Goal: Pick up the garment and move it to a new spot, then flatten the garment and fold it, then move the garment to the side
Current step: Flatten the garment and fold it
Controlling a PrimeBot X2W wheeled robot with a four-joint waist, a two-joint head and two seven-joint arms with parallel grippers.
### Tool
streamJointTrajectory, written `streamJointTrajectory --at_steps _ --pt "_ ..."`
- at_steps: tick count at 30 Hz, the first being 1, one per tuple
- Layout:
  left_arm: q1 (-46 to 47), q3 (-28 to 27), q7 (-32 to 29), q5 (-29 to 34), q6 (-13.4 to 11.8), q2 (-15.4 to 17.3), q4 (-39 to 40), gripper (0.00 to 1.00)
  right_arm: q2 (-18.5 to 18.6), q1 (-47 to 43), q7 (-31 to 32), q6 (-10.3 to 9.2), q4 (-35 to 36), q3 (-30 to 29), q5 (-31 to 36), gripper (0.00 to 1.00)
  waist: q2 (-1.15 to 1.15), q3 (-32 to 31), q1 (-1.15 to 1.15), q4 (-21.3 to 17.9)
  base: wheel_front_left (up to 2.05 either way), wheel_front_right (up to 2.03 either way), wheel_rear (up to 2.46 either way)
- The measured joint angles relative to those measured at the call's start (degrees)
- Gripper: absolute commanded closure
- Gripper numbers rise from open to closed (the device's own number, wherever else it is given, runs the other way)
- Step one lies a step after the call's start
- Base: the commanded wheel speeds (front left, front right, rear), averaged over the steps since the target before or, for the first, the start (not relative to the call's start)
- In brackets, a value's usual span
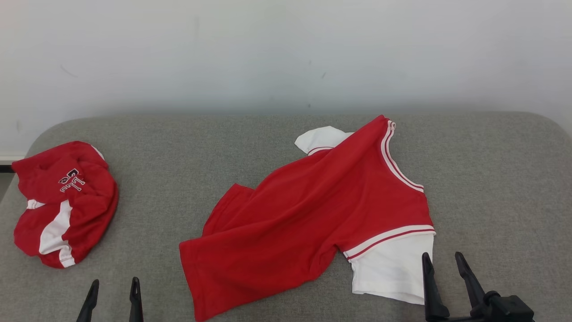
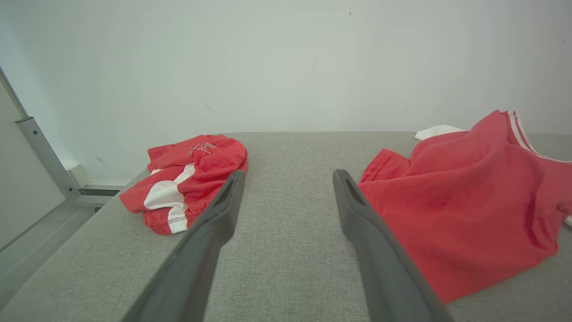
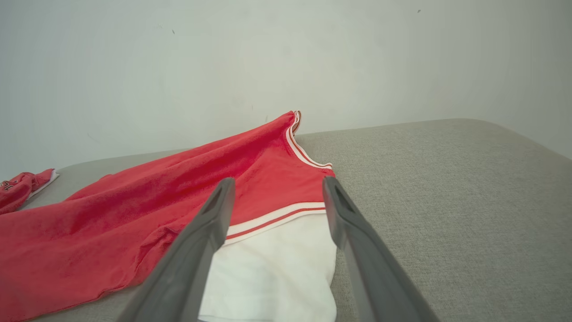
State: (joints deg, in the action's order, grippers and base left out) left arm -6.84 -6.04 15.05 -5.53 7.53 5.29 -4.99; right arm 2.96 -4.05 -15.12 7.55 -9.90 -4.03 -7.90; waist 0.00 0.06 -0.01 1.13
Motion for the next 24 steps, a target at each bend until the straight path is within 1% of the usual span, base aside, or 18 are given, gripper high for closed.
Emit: streamJointTrajectory --at_steps 20,24 --pt "0.1 0.9 0.0 0.2 0.0 -0.6 -1.5 0.0 0.0 -0.1 0.0 0.0 -1.7 -0.3 0.5 0.0 0.0 0.0 0.01 0.1 0.0 0.0 0.0" --pt "0.1 4.3 0.0 -0.3 0.0 -0.6 -3.6 0.0 0.0 0.0 0.0 0.0 -2.9 -0.9 0.8 0.0 0.0 0.1 0.01 0.2 0.0 0.0 0.0"
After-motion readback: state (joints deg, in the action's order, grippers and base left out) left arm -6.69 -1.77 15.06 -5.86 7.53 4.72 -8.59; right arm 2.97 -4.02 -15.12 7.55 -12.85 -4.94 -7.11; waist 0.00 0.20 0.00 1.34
